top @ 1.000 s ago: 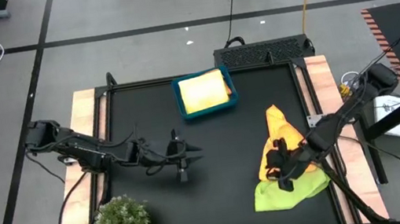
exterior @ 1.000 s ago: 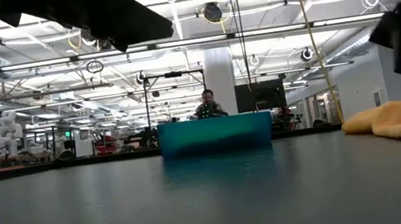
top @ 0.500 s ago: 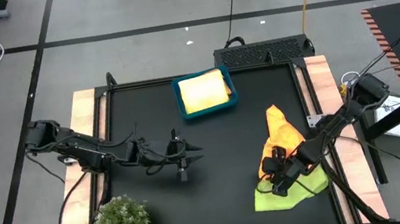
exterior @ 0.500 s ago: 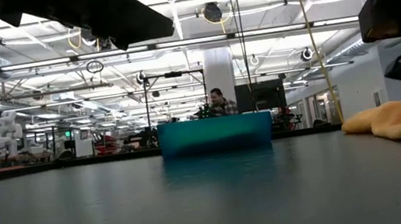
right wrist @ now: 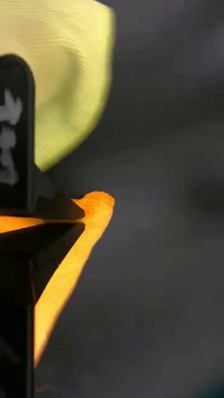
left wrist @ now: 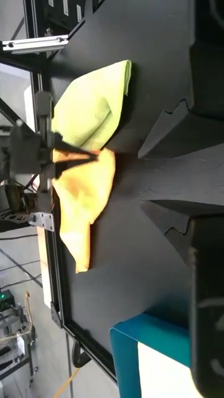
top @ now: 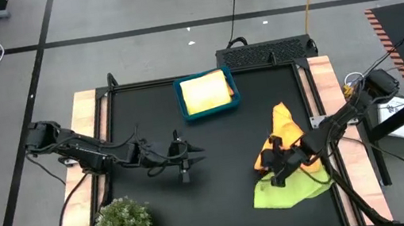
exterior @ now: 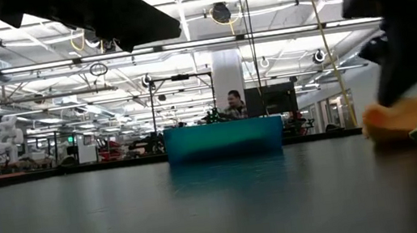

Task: Fold microfiber towels
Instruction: Fold the orange microfiber towel

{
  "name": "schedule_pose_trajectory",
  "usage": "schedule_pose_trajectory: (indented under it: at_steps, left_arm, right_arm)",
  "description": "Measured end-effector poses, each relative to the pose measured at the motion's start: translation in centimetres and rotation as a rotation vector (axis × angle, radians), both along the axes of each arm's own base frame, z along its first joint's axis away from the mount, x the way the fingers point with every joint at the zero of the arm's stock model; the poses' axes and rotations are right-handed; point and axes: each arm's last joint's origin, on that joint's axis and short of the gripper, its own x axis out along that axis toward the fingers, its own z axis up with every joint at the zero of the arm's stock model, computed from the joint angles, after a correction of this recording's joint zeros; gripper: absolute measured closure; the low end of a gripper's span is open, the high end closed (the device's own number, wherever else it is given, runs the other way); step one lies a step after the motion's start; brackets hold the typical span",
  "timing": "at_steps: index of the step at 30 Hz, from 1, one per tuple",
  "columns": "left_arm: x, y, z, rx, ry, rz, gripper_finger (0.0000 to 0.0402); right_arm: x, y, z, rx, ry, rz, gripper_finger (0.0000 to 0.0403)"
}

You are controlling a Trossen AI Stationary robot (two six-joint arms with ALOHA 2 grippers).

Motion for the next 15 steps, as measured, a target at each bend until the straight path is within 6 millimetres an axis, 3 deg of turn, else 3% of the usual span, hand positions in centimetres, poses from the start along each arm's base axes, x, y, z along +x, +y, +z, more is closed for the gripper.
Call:
schedule_pose_trajectory:
  at_steps: [6,15]
  left_arm:
    - [0.0,0.0,0.0,-0.008,-0.001,0.003,0.0284]
    - [0.4,-0.1,0.1,-0.038,-0.041,0.009,0.0284]
  right_arm:
    - [0.6,-1.6,2.2,-0.068,-0.148,0.006,0.0401]
    - [3.2,-4.2,6.1,-0.204,-0.508,0.029,0.0402]
